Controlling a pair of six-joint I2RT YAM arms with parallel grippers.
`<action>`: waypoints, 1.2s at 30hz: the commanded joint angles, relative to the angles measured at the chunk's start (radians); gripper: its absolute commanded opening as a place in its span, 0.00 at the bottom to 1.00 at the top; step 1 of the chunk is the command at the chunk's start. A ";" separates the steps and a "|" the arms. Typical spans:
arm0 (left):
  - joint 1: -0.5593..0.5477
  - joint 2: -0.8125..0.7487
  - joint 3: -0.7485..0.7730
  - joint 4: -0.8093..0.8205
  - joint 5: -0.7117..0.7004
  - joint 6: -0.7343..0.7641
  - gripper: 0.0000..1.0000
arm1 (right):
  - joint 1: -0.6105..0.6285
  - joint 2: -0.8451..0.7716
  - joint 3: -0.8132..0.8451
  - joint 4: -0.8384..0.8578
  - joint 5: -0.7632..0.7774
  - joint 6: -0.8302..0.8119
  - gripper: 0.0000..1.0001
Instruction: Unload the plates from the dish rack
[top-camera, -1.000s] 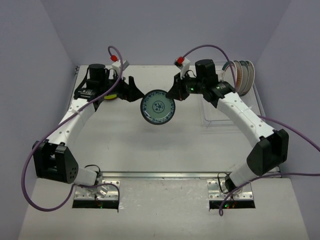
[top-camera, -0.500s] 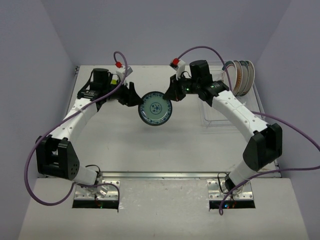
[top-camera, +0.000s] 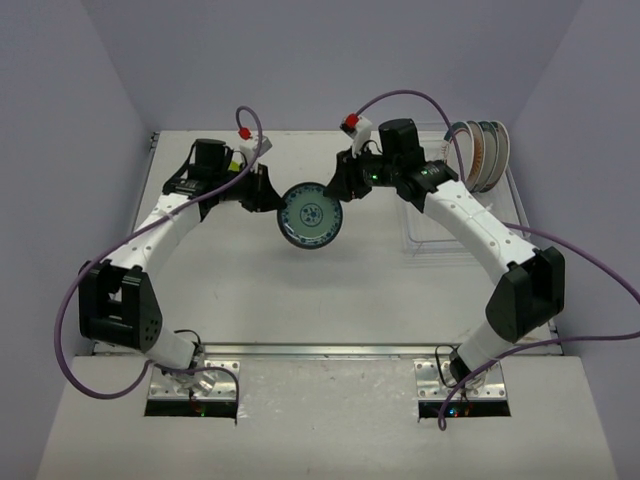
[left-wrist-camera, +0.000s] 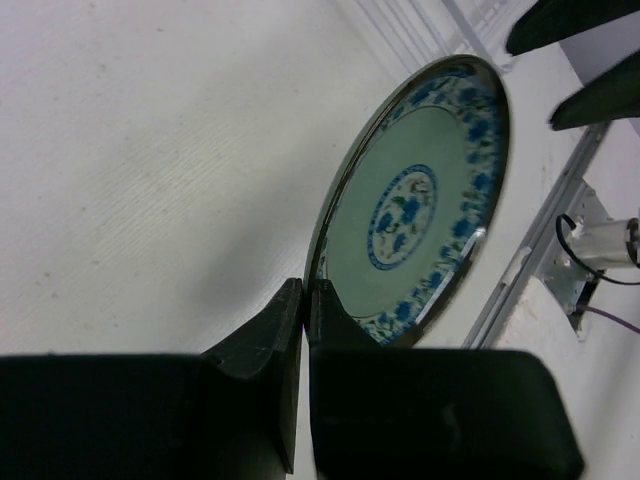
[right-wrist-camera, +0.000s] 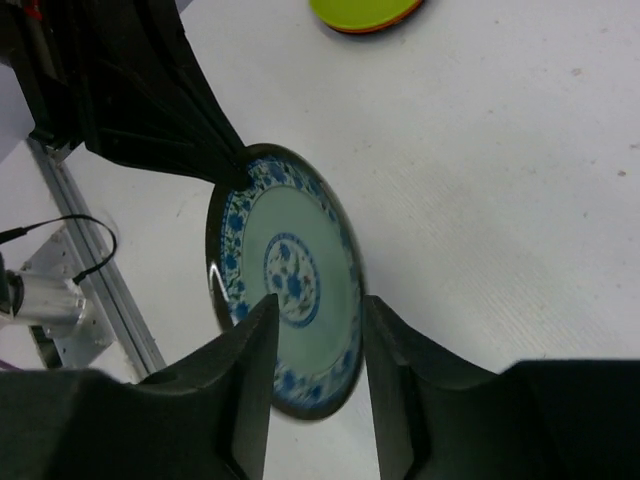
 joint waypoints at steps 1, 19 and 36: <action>0.057 0.050 0.042 0.026 -0.051 -0.042 0.00 | 0.002 -0.019 0.039 0.035 0.118 0.021 0.71; 0.466 0.477 0.406 0.033 -0.327 -0.239 0.00 | -0.217 -0.075 -0.059 -0.025 0.276 0.077 0.99; 0.489 0.614 0.450 0.087 -0.428 -0.293 0.08 | -0.309 -0.181 -0.133 -0.026 0.404 -0.045 0.99</action>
